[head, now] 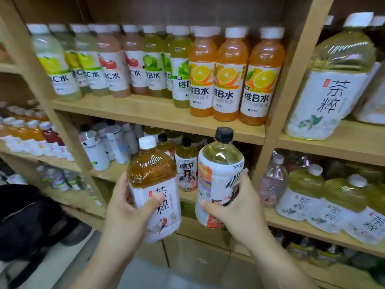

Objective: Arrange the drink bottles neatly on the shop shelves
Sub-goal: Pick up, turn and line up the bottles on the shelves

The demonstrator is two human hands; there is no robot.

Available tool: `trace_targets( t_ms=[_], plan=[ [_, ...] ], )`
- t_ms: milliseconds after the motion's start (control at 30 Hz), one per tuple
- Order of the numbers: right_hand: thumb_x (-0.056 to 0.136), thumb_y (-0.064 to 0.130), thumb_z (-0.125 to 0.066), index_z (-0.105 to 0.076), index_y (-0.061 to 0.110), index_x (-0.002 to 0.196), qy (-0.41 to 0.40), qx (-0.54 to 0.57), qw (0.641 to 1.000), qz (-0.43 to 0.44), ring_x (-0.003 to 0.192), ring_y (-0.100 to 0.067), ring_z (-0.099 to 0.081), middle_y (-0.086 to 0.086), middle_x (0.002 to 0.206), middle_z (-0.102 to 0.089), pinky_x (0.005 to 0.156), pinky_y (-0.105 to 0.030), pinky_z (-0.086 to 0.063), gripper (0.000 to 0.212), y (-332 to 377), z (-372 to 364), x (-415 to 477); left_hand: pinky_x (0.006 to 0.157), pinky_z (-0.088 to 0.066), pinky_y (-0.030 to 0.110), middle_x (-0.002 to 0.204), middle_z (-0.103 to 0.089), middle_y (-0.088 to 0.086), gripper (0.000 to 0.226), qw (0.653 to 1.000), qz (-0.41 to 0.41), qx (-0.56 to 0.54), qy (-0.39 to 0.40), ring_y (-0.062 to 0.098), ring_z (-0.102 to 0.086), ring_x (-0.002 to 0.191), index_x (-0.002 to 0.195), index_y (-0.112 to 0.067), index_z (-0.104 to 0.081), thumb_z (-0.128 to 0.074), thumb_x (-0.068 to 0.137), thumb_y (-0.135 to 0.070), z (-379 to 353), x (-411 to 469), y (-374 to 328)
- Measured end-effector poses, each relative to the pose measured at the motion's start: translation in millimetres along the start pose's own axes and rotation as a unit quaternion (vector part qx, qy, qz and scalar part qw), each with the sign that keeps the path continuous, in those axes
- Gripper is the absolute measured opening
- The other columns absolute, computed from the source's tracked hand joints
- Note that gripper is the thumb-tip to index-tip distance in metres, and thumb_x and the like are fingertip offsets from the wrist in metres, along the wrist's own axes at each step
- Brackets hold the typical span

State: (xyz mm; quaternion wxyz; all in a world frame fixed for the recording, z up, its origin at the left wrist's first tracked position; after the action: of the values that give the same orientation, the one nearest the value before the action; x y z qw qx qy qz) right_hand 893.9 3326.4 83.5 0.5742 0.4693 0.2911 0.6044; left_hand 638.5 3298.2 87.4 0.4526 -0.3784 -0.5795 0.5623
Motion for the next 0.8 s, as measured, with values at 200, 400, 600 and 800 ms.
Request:
trace_targets(
  t_ms=[200, 400, 600, 800],
  plan=[
    [0.057, 0.038, -0.094, -0.05, 0.039, 0.123, 0.018, 0.016, 0.999, -0.048, 0.104, 0.006, -0.062, 0.024, 0.114, -0.066, 0.091, -0.027, -0.055, 0.079, -17.8, -99.3, 14.0, 0.095, -0.057, 0.054, 0.114, -0.075, -0.002, 0.058, 1.0, 0.013, 0.01, -0.012, 0.018, -0.072, 0.105, 0.131, -0.03, -0.058, -0.077, 0.084, -0.002, 59.7, 50.1, 25.6],
    [0.058, 0.025, -0.096, -0.05, 0.046, 0.113, -0.054, 0.025, 0.994, -0.096, 0.103, 0.009, -0.062, 0.025, 0.11, -0.066, 0.087, -0.018, -0.052, 0.075, -24.0, -185.1, 34.6, 0.087, -0.06, 0.044, 0.11, -0.075, -0.008, 0.06, 0.997, 0.006, 0.034, 0.063, 0.01, -0.073, 0.101, 0.129, -0.035, -0.058, -0.079, 0.083, -0.003, 109.0, 128.9, 48.9],
    [0.054, 0.023, -0.097, -0.049, 0.043, 0.123, -0.117, 0.021, 0.982, -0.144, 0.108, 0.006, -0.063, 0.024, 0.116, -0.068, 0.091, -0.021, -0.051, 0.087, -25.8, -269.3, 47.5, 0.083, -0.06, 0.036, 0.107, -0.075, -0.013, 0.064, 0.992, 0.02, 0.045, 0.118, 0.006, -0.072, 0.099, 0.121, -0.045, -0.058, -0.079, 0.083, 0.002, 168.0, 193.7, 70.3],
    [0.052, 0.03, -0.096, -0.048, 0.048, 0.117, -0.148, -0.022, 0.973, -0.174, 0.108, 0.001, -0.061, 0.027, 0.11, -0.064, 0.091, -0.024, -0.051, 0.083, -30.1, -329.8, 73.6, 0.086, -0.061, 0.045, 0.112, -0.074, -0.014, 0.067, 0.985, 0.05, 0.059, 0.152, 0.008, -0.072, 0.103, 0.132, -0.043, -0.054, -0.08, 0.083, -0.006, 199.1, 230.4, 90.4]
  ],
)
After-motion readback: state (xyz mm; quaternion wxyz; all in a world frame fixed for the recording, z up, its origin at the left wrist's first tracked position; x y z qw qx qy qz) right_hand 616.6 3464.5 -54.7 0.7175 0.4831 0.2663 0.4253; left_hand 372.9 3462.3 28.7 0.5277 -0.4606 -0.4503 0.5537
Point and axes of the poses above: each hand's wrist, its own x-axis towards the middle knuckle, its own z-axis out of the back of the hand, y = z × x, the point moved 8 cm from there along x, towards the middle knuckle
